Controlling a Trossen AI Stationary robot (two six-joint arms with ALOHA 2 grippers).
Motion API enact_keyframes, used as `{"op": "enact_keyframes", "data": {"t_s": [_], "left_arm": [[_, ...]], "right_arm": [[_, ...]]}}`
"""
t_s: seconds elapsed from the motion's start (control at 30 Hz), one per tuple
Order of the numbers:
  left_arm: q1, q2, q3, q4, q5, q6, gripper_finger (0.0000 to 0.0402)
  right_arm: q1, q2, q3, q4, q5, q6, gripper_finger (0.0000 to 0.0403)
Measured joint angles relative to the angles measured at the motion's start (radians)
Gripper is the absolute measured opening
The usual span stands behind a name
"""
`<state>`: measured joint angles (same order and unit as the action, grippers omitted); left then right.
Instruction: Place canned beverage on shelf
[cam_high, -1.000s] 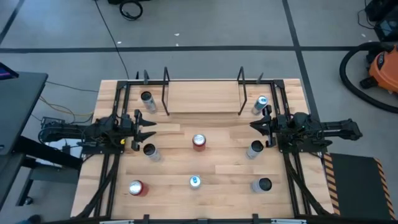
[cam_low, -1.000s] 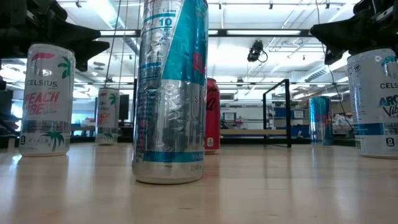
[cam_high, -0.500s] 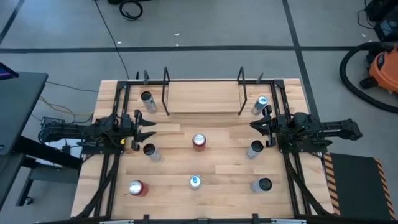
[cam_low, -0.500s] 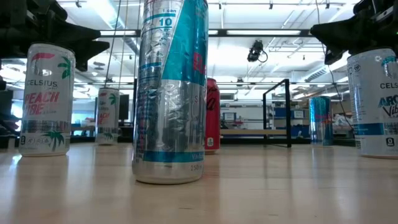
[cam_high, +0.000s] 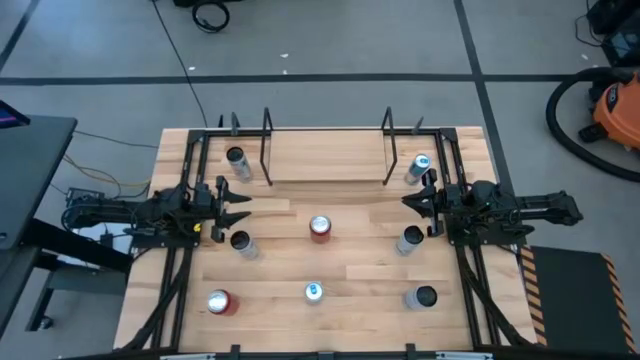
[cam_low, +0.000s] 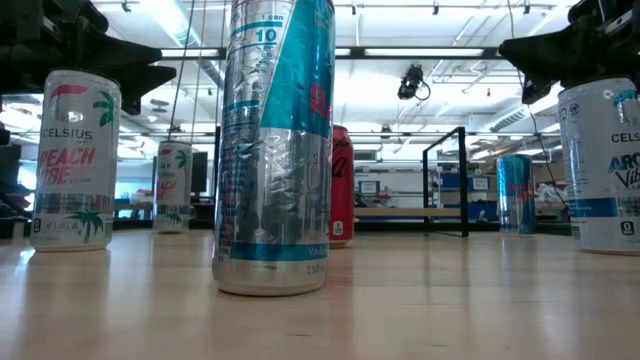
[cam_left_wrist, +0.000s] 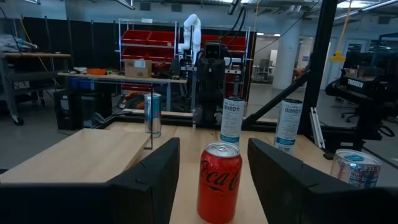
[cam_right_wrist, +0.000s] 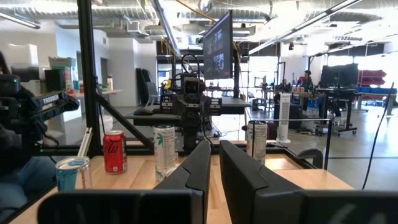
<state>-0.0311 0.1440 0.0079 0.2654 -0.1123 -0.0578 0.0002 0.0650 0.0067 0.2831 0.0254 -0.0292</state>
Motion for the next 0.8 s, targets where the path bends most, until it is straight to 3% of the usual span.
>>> {"op": "enact_keyframes", "data": {"t_s": [0.8], "left_arm": [[0.0, 0.0, 0.0, 0.016, 0.0, 0.012, 0.0194]], "right_arm": [[0.0, 0.0, 0.0, 0.0, 0.0, 0.0, 0.0045]]}}
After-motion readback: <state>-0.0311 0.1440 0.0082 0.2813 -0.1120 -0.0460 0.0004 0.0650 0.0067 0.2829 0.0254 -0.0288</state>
